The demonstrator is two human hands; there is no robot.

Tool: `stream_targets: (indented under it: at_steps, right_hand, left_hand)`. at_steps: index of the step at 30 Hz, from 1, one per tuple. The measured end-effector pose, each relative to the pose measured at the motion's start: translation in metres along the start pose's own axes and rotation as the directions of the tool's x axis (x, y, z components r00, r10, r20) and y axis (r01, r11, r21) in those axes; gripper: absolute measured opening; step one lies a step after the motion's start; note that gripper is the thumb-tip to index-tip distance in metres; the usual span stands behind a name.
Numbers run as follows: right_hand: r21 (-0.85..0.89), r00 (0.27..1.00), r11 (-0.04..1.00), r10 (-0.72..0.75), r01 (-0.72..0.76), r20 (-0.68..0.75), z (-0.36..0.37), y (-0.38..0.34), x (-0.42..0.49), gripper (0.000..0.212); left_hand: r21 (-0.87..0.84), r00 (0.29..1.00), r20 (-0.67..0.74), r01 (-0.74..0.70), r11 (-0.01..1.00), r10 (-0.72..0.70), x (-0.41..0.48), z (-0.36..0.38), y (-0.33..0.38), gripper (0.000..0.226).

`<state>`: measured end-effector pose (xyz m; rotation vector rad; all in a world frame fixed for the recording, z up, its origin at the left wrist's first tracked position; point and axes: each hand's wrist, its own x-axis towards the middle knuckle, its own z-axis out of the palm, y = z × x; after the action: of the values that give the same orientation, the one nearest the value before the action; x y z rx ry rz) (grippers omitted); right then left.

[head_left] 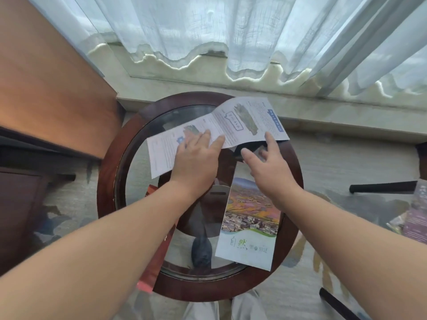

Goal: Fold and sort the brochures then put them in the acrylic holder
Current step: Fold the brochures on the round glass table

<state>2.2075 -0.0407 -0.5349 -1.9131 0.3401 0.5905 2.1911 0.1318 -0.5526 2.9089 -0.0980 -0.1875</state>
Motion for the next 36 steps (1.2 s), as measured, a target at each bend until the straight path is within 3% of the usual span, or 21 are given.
stream_targets:
  at_steps: [3,10,12,15,18,22,25,28,33,36]
  right_hand:
    - [0.052,0.995,0.998,-0.043,0.048,-0.085,-0.001,-0.009,0.003,0.078]
    - [0.023,0.959,0.963,-0.265,0.269,-0.105,0.005,-0.018,-0.013,0.067]
    - [0.143,0.959,0.962,-0.204,0.234,-0.195,-0.001,-0.025,-0.009,0.069]
    - [0.389,0.925,0.911,0.027,0.133,-0.379,-0.021,-0.040,0.006,0.074]
    - [0.455,0.909,0.887,0.117,0.086,-0.400,-0.034,-0.045,0.011,0.070]
    - [0.234,0.917,0.971,0.045,0.053,-0.397,-0.033,-0.047,0.001,0.012]
    - [0.000,0.906,0.995,-0.086,0.095,-0.414,-0.032,-0.050,-0.007,0.009]
    - [-0.229,0.857,0.955,-0.273,0.188,-0.438,-0.028,-0.058,-0.016,0.006]
    - [-0.268,0.833,0.906,-0.411,0.328,-0.371,-0.025,-0.068,-0.028,0.006]
    - [-0.369,0.796,0.829,-0.532,0.420,-0.290,-0.018,-0.071,-0.038,0.004]
  left_hand:
    - [-0.041,0.994,-0.049,-0.105,0.994,0.102,-0.018,-0.009,0.007,0.050]
    - [-0.091,0.992,0.074,-0.093,0.991,0.100,-0.036,-0.010,0.003,0.054]
    - [-0.094,0.990,0.075,-0.113,0.989,0.120,-0.039,-0.013,-0.001,0.051]
    - [-0.071,0.989,0.072,-0.125,0.990,0.130,-0.047,-0.016,-0.013,0.047]
    - [-0.040,0.985,0.109,-0.128,0.991,0.132,-0.051,-0.019,-0.019,0.047]
    - [0.014,0.979,0.142,-0.153,0.988,0.149,-0.049,-0.020,-0.020,0.044]
    - [0.071,0.973,0.172,-0.168,0.983,0.153,-0.047,-0.018,-0.021,0.043]
    - [0.108,0.968,0.170,-0.204,0.973,0.184,-0.045,-0.017,-0.019,0.042]
    - [0.043,0.972,0.151,-0.190,0.981,0.181,-0.044,-0.016,-0.016,0.040]
    - [-0.154,0.999,0.002,-0.032,0.988,0.032,-0.047,-0.023,-0.019,0.035]
